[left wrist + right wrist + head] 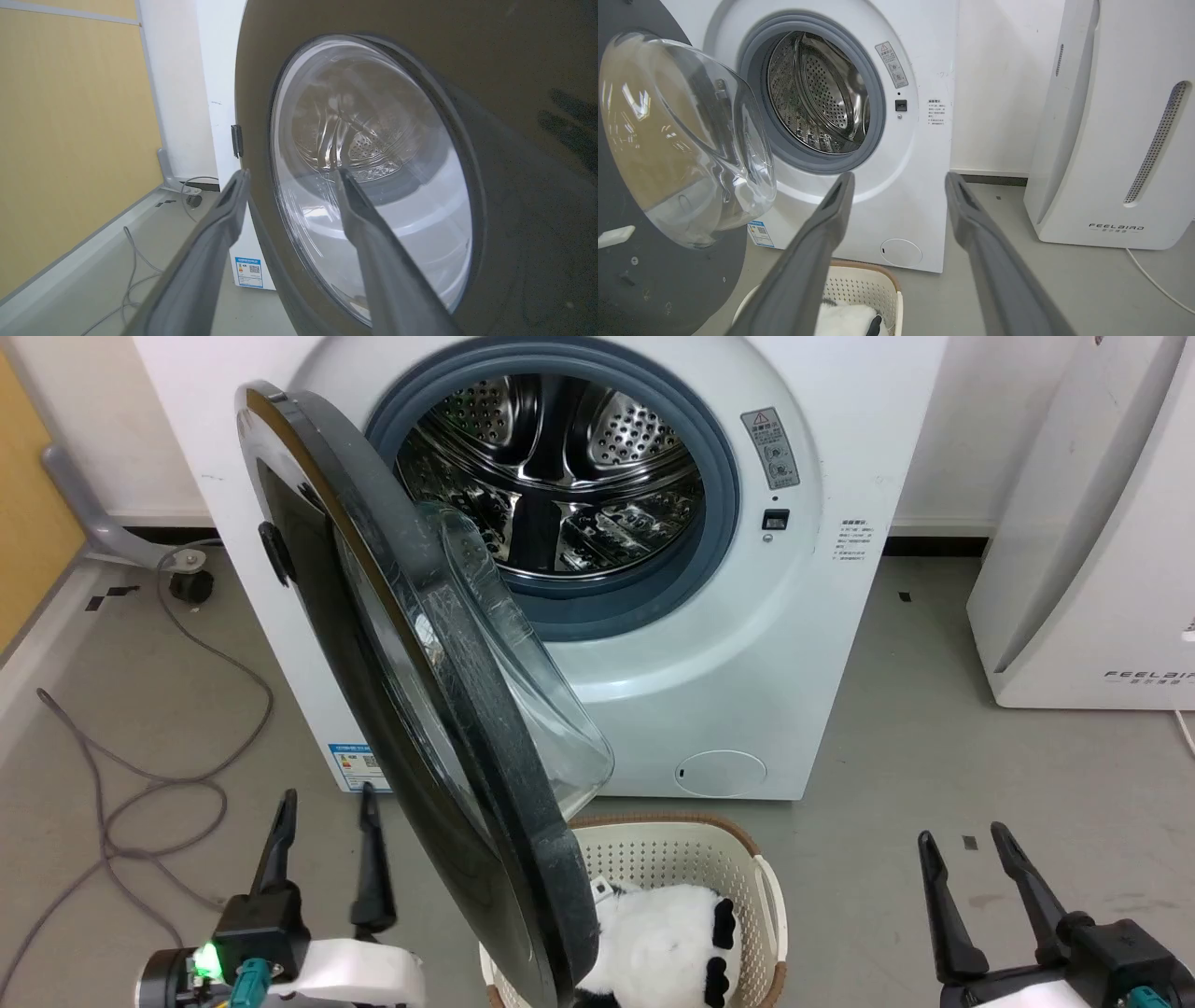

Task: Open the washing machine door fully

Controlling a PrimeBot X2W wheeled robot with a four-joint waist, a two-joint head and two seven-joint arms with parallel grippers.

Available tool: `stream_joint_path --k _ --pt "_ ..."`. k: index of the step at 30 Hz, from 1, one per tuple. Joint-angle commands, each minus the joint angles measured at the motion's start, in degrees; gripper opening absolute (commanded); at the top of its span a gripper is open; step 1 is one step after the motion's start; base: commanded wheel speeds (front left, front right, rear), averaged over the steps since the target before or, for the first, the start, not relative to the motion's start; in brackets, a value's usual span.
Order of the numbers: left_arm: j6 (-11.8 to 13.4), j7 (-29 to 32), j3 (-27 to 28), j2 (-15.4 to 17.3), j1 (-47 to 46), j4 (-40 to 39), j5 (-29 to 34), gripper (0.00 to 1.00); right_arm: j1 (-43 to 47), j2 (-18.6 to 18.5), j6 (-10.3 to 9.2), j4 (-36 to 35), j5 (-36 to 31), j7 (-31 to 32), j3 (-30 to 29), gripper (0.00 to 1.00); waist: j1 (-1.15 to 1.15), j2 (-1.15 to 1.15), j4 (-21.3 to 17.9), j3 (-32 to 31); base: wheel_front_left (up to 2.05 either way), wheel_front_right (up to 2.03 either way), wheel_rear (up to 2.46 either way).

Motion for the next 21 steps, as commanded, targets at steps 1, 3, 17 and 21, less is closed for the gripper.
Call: stream_joint_path --k 1,3,17,21 --pt "0.4 -0.3 0.4 0.0 0.4 -0.6 0.6 0.0 0.7 0.4 0.05 -0.4 -0.3 -0.3 -0.2 1.0 0.0 0.0 0.0 0.1 0.0 0.0 0.0" --pt "0.4 -0.3 0.8 0.0 0.0 -0.9 0.3 0.0 0.6 0.4 0.05 -0.6 -0.7 -0.3 -0.4 1.0 0.0 0.0 0.2 0.2 0.0 0.0 0.0" --pt "-0.5 -0.3 -1.3 0.0 -5.0 -18.0 1.8 0.0 1.3 0.4 0.05 -4.0 -0.1 -0.3 -1.8 1.0 0.0 0.0 0.6 0.1 0.0 0.0 0.0" --pt "-1.5 -0.3 -3.9 0.0 -5.4 -21.1 2.1 0.0 1.5 0.4 0.05 -3.9 -0.2 -0.3 -1.8 1.0 0.0 0.0 0.5 0.0 0.0 0.0 0.0"
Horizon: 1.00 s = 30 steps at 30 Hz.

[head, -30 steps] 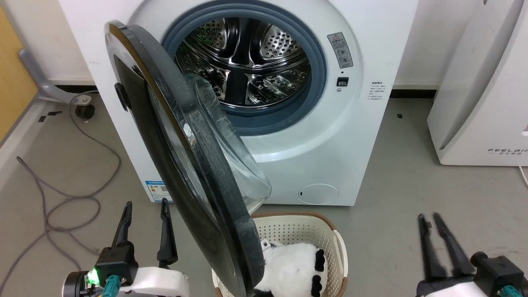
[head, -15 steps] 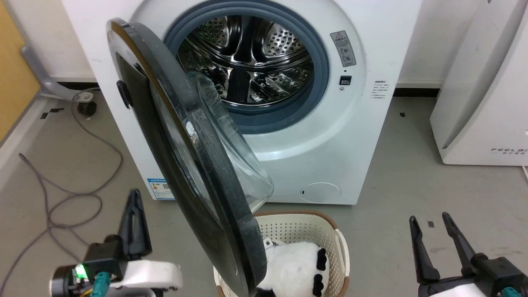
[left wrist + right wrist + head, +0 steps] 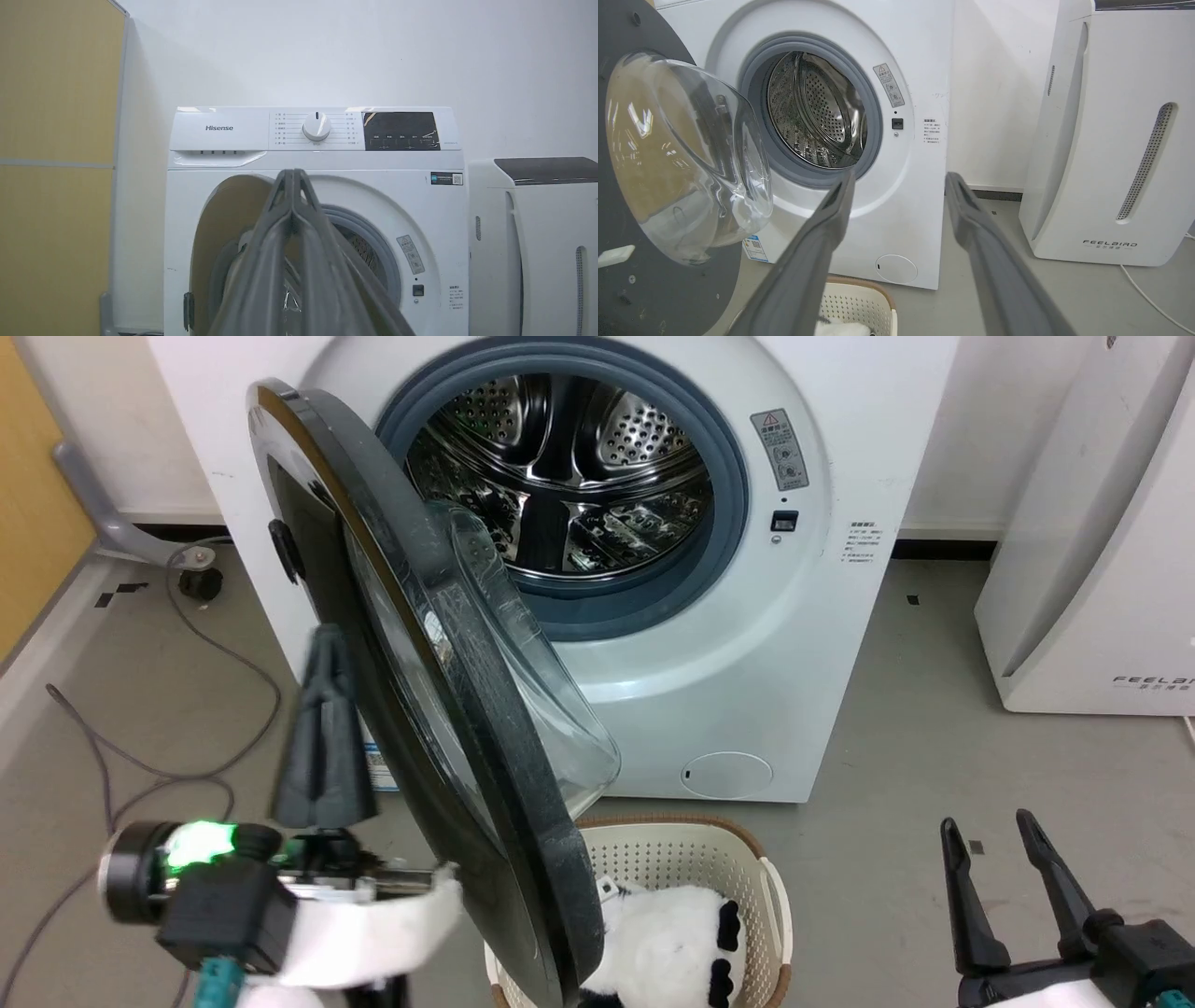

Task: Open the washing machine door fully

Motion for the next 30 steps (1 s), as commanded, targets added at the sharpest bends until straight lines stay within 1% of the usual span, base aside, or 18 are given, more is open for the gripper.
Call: stream_joint_path --k 1,5,10,14,19,24,30 --pt "-0.3 -0.2 -0.6 0.0 -0.6 -0.5 0.4 0.0 1.1 0.3 0.05 -0.1 -0.1 -0.3 0.0 1.0 0.0 0.0 0.0 0.0 0.0 0.0 0.0" --pt "-1.8 -0.2 -5.9 0.0 -0.3 -2.8 1.0 0.0 1.3 0.3 0.05 0.3 -0.6 -0.3 0.2 1.0 0.0 0.0 0.0 -0.2 0.0 0.0 0.0" --pt "-2.9 -0.2 -12.0 0.0 0.0 -4.3 1.0 0.0 1.4 0.3 0.05 0.4 -0.9 -0.3 0.2 1.0 0.0 0.0 0.4 -0.4 0.0 0.0 0.0" --pt "-4.2 -0.2 -17.4 0.0 0.2 -4.3 1.1 0.0 1.3 0.3 0.05 0.4 -1.1 -0.3 0.4 1.0 0.0 0.0 0.7 -0.4 0.0 0.0 0.0" --pt "-5.8 -0.2 -22.7 0.0 0.8 -2.4 1.1 0.0 1.4 0.3 0.05 0.4 -1.2 -0.3 0.7 1.0 0.0 0.0 0.9 -0.4 0.0 0.0 0.0" --pt "-7.9 -0.2 -26.7 0.5 2.6 1.0 1.6 0.0 1.5 0.3 0.05 0.3 -1.5 -0.3 1.2 1.0 0.0 0.0 0.9 -0.3 0.0 0.0 0.0" --pt "-8.6 -0.2 -28.8 1.0 4.4 4.2 1.6 0.0 1.4 0.3 0.05 0.4 -1.6 -0.3 1.2 1.0 0.0 0.0 1.0 0.0 0.0 0.0 0.0"
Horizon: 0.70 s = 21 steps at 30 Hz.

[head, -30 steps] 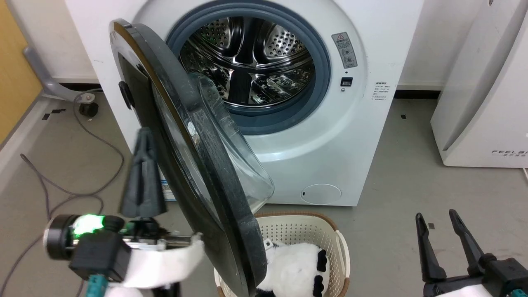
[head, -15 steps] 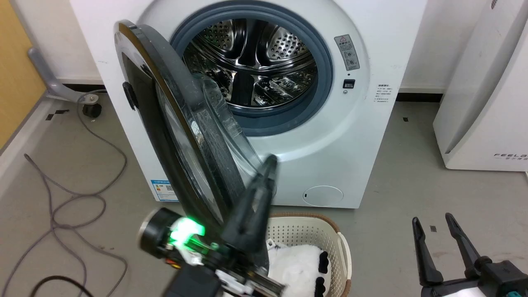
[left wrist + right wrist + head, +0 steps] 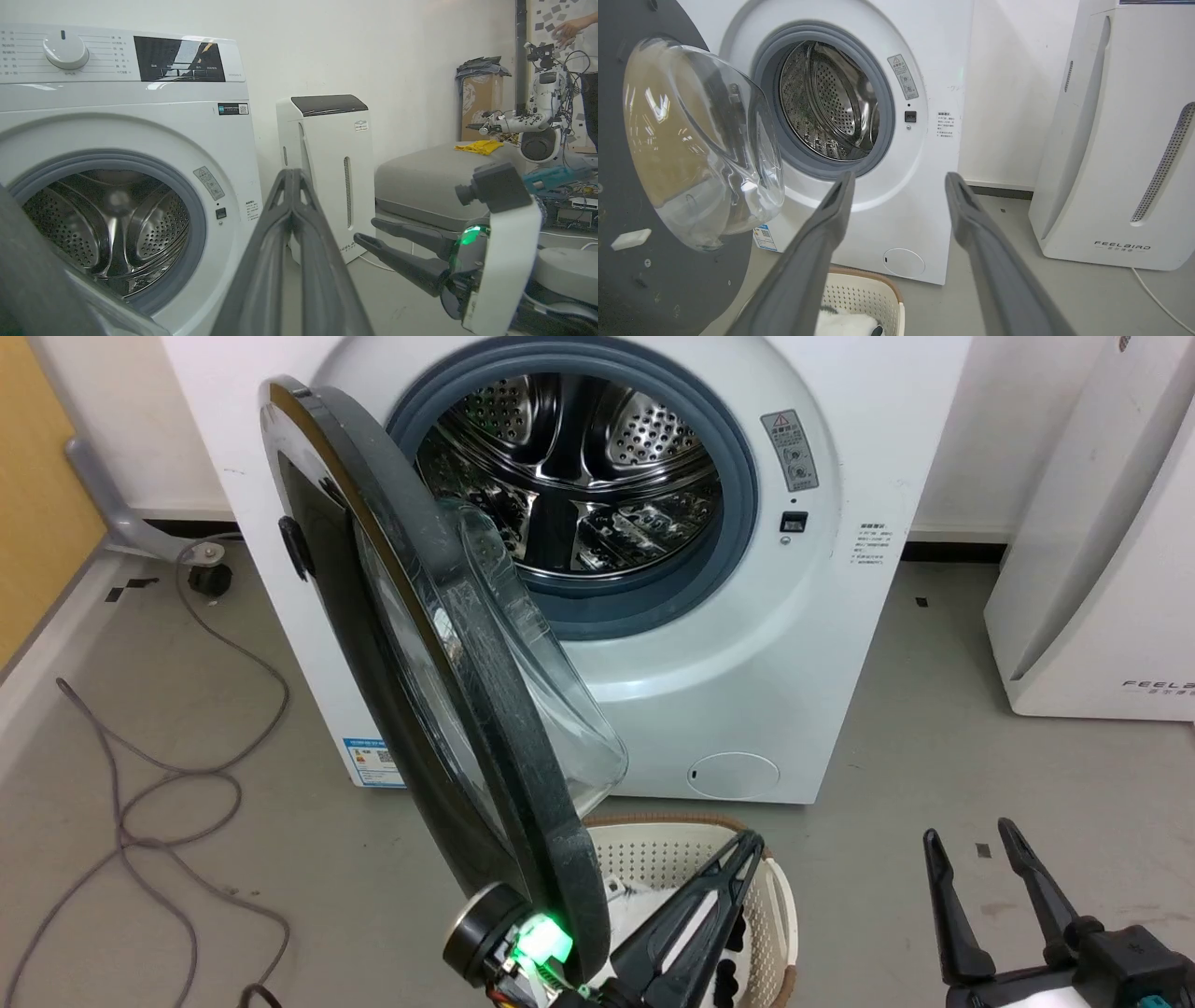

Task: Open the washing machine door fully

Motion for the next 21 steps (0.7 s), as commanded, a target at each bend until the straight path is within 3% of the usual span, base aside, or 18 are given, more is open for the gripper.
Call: stream_joint_path --k 1,8,15,21 --pt "-0.3 -0.2 -0.1 0.3 0.8 0.5 0.2 0.0 0.7 0.3 0.05 0.0 -0.5 -0.3 0.1 1.0 0.0 0.0 0.0 0.1 0.0 0.0 0.0" --pt "0.7 -0.2 0.6 0.5 2.7 4.3 -0.3 0.0 0.6 0.3 0.05 0.0 -0.6 -0.3 -0.1 1.0 0.0 0.0 0.5 0.5 0.0 0.0 0.0" --pt "2.3 -0.2 5.5 0.4 3.2 10.6 -2.3 0.0 0.1 0.3 0.05 0.0 -0.6 -0.3 -0.4 1.0 0.0 0.0 1.0 1.1 0.0 0.0 0.0" --pt "2.2 -0.2 7.4 0.2 3.2 12.9 -2.4 0.0 0.2 0.3 0.05 0.1 -0.7 -0.3 -1.0 1.0 0.0 0.0 1.7 1.5 0.0 0.0 0.0"
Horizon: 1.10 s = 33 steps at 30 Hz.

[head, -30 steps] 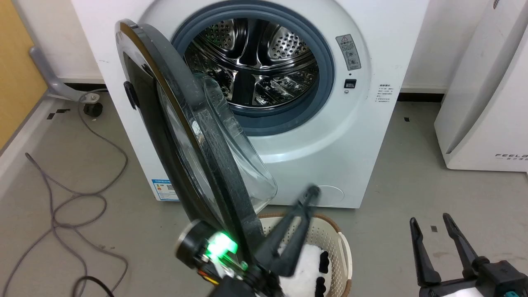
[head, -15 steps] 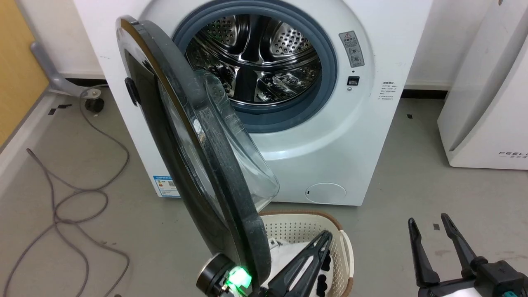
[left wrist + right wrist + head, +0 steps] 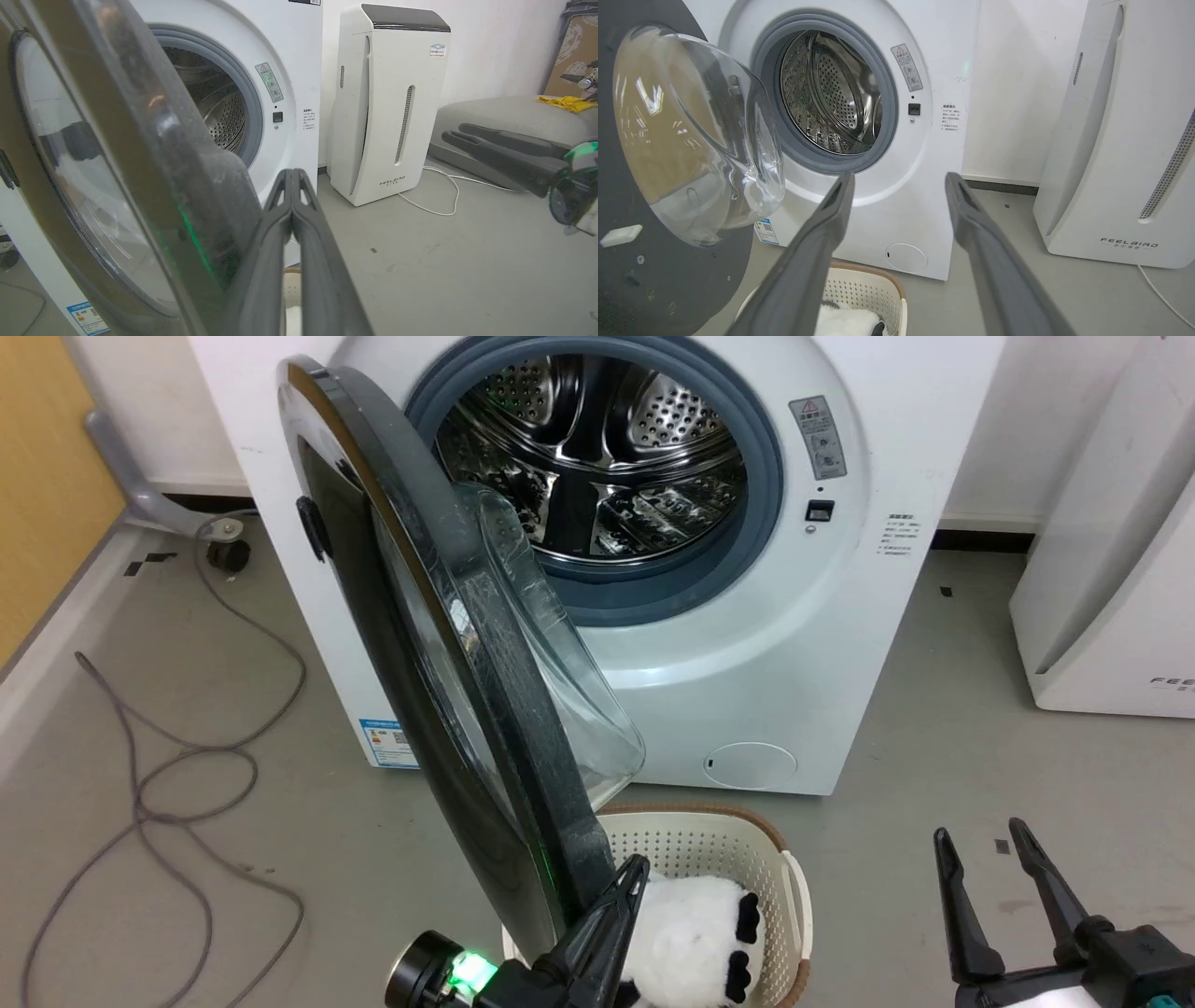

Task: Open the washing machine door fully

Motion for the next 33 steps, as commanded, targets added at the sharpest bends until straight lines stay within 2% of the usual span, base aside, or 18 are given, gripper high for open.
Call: stream_joint_path --k 1,14,33 --pt "0.1 -0.2 0.3 -0.1 0.5 0.4 -0.2 0.0 0.2 0.3 0.05 0.1 -0.5 -0.3 -0.2 1.0 0.0 0.0 0.3 0.1 0.0 0.0 0.0" --pt "-0.3 -0.2 1.3 -0.4 2.2 0.0 0.2 0.0 0.4 0.3 0.05 0.4 0.6 -0.3 -0.1 1.0 0.0 0.0 5.1 0.3 0.0 0.0 0.0" --pt "-1.0 -0.2 2.8 0.5 3.1 -2.0 1.7 0.0 0.6 0.3 0.05 0.5 1.4 -0.3 -0.8 1.0 0.0 0.0 19.5 1.4 0.0 0.0 0.0"
